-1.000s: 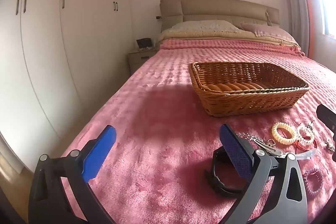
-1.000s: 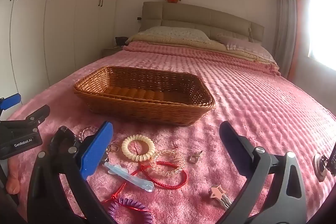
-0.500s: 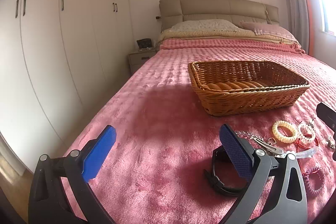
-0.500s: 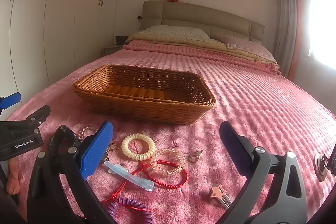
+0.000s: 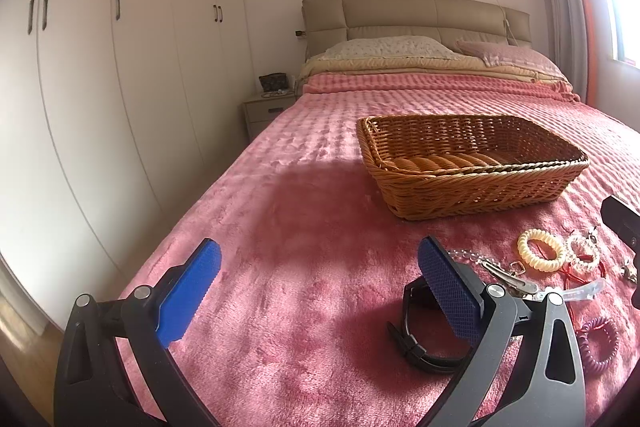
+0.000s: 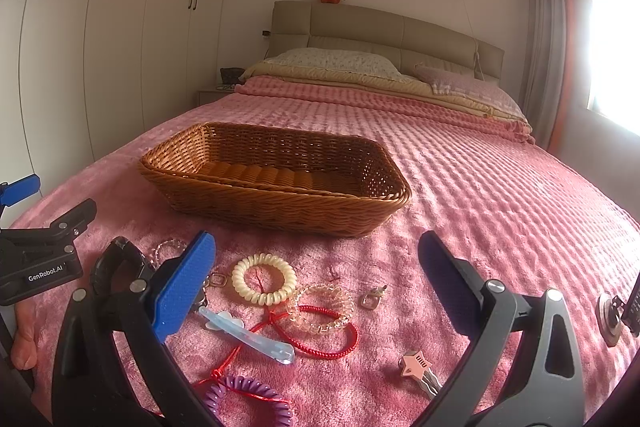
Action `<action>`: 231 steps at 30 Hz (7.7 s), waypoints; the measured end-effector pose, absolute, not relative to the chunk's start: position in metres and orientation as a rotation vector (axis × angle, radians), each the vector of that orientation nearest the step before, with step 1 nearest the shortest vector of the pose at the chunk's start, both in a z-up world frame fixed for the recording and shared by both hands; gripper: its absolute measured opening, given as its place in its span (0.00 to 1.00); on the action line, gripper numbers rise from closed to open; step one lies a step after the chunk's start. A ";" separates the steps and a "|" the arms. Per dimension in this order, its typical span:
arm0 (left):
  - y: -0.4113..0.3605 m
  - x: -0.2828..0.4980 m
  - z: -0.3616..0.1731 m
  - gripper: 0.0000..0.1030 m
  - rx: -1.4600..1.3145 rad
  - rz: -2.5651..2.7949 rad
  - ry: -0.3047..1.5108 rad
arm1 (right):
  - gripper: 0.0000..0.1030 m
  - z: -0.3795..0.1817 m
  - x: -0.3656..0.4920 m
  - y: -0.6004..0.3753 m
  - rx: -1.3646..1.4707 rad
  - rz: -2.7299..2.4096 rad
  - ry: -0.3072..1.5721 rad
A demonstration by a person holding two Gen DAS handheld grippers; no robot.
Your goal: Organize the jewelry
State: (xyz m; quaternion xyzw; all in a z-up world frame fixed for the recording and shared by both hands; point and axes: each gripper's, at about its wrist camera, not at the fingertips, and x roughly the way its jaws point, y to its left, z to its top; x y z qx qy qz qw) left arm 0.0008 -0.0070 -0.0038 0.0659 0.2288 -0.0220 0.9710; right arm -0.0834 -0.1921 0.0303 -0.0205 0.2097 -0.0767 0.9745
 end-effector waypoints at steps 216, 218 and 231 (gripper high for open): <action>-0.002 -0.019 -0.029 0.06 -0.170 -0.679 0.899 | 0.12 -0.026 -0.135 -0.243 0.172 0.044 0.796; 0.004 -0.024 -0.026 0.06 -0.179 -0.702 0.882 | 0.12 -0.025 -0.136 -0.235 0.162 0.044 0.790; 0.010 -0.031 -0.046 0.19 -0.141 -0.689 0.926 | 0.30 -0.033 -0.120 -0.227 0.146 0.039 0.842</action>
